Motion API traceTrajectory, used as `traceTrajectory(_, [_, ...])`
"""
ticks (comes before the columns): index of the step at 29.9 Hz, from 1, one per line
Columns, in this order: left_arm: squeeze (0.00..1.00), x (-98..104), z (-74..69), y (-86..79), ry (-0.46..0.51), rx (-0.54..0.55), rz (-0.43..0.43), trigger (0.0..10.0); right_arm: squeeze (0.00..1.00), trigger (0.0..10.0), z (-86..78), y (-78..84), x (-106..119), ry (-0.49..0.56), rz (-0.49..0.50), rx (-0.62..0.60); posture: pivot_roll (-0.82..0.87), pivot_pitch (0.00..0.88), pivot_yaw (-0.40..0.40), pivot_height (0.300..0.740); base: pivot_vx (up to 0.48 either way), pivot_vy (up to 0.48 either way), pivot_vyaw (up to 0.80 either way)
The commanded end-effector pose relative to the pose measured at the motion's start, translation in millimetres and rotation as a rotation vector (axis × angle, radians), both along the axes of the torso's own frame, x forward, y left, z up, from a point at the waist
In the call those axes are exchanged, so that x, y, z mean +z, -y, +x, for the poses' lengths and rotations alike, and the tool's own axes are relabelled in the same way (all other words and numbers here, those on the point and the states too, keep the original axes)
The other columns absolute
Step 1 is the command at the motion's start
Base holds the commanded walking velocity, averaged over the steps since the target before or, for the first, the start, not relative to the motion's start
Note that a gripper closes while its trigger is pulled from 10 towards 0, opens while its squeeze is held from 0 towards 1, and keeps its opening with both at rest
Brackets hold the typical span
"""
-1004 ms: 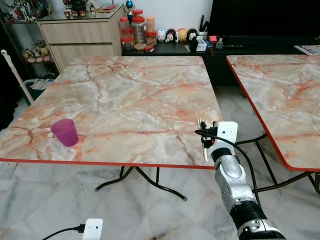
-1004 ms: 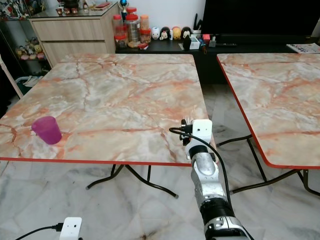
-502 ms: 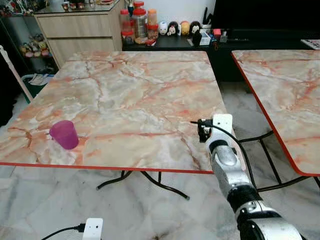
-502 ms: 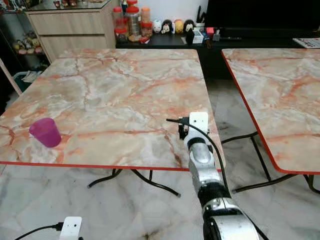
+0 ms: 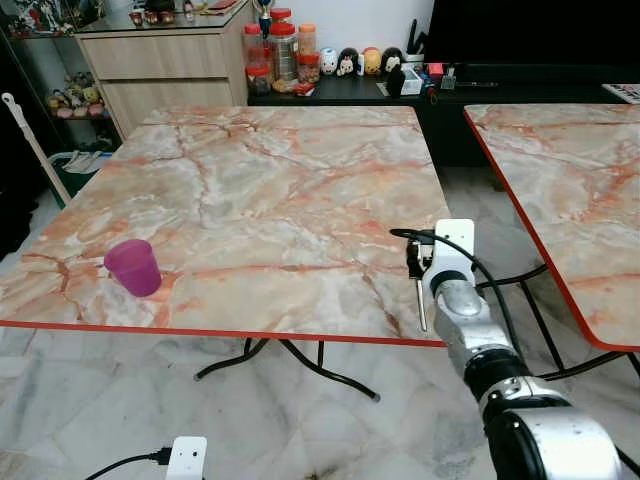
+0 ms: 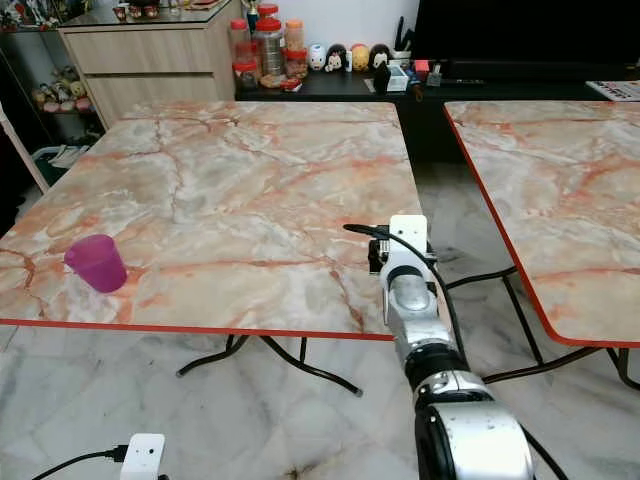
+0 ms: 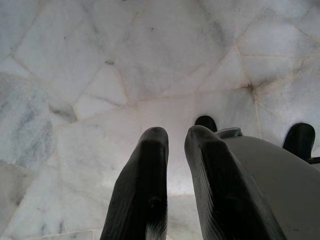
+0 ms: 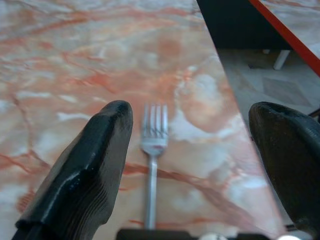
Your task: Setting the table
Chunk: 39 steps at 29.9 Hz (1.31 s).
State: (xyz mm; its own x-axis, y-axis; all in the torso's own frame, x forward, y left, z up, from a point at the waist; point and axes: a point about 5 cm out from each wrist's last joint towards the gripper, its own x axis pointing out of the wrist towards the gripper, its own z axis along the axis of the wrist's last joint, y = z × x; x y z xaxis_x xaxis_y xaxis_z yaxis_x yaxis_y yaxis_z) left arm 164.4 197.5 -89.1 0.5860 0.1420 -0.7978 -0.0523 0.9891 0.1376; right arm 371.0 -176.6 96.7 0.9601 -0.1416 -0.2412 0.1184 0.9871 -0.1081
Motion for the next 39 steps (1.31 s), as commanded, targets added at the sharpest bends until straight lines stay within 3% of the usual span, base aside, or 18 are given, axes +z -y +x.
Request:
traceTrajectory(1, [0.00,-1,-2.3,-0.3,-0.016,0.000,-0.003,10.0,0.00,10.0,1.5,2.0,1,-0.020,0.002,0.007,0.00,0.000,0.009,0.732,0.000,0.000,0.00])
traceTrajectory(7, [0.00,-1,-2.7,-0.4,-0.016,-0.001,-0.003,10.0,0.00,10.0,1.1,1.5,-2,-0.042,0.009,0.029,0.00,0.000,0.009,0.732,0.000,0.000,0.00])
traceTrajectory(21, [0.00,-1,-3.0,-0.3,-0.014,-0.001,0.005,10.0,0.00,10.0,-8.8,-19.7,-24,-0.124,0.038,0.114,0.00,0.000,0.010,0.732,0.000,0.000,0.00])
traceTrajectory(39, [0.00,-3,-5.9,2.0,-0.022,0.000,-0.002,10.0,0.00,10.0,-26.9,-12.5,-51,-0.214,0.059,0.061,0.01,0.000,0.002,0.732,0.000,0.000,0.00])
